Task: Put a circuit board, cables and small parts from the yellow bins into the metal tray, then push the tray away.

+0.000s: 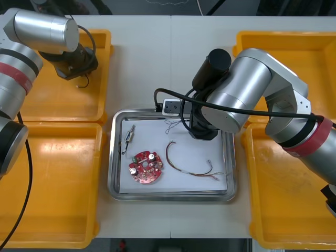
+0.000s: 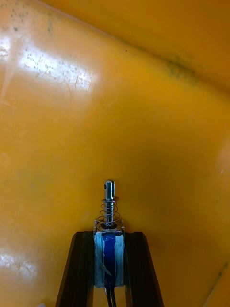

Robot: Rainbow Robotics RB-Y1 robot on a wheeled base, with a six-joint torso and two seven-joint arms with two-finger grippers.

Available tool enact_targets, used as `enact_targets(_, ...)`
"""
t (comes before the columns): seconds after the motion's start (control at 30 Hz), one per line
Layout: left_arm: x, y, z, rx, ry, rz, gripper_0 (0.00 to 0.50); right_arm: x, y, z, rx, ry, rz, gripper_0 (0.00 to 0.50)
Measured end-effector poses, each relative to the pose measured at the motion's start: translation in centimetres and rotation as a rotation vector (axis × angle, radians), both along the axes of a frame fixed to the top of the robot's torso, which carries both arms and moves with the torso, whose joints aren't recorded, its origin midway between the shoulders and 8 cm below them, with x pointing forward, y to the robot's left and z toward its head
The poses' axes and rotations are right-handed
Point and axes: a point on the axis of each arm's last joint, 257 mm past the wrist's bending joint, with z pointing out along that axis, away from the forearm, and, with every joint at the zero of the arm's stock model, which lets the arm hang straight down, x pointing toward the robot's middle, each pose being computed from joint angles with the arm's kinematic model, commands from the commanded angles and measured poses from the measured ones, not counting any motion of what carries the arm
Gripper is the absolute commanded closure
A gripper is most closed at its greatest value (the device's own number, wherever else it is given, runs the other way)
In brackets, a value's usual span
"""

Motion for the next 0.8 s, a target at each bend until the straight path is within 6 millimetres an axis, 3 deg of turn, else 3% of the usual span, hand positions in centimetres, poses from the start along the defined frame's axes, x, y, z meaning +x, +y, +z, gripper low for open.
enact_targets(0.2, -1.5, 0.0, 0.1, -0.024, 0.066, 0.014, 0.5, 0.9, 0.0, -1.4, -0.026, -0.028, 0.009, 0.5)
enact_targets(0.5, -2.7, 1.8, 2.4, -0.071, 0.094, 0.056, 0.5, 0.4, -0.2, -3.5, -0.058, 0.0, 0.02, 0.467)
enact_targets(0.57, -3.1, 1.9, 3.1, -0.087, 0.101, 0.061, 0.5, 0.2, -0.2, -3.6, -0.061, 0.003, 0.022, 0.395)
enact_targets(0.63, -3.5, 2.0, 4.0, -0.1, 0.107, 0.064, 0.499, 0.1, -0.1, -3.8, -0.064, 0.005, 0.025, 0.286)
enact_targets(0.67, -3.8, 2.0, 4.4, -0.104, 0.11, 0.065, 0.5, 0.1, -0.1, -3.8, -0.066, 0.006, 0.026, 0.162)
enact_targets(0.7, -4.0, 2.1, 4.9, -0.106, 0.112, 0.064, 0.5, 0.1, -0.1, -3.9, -0.066, 0.006, 0.027, 0.08)
enact_targets(0.73, -4.2, 2.1, 5.3, -0.105, 0.114, 0.063, 0.5, 0.1, -0.1, -3.9, -0.066, 0.006, 0.027, 0.039)
enact_targets(0.8, -4.8, 2.2, 6.0, -0.1, 0.129, 0.061, 0.5, 0.1, 0.0, -3.8, -0.063, 0.003, 0.029, 0.003)
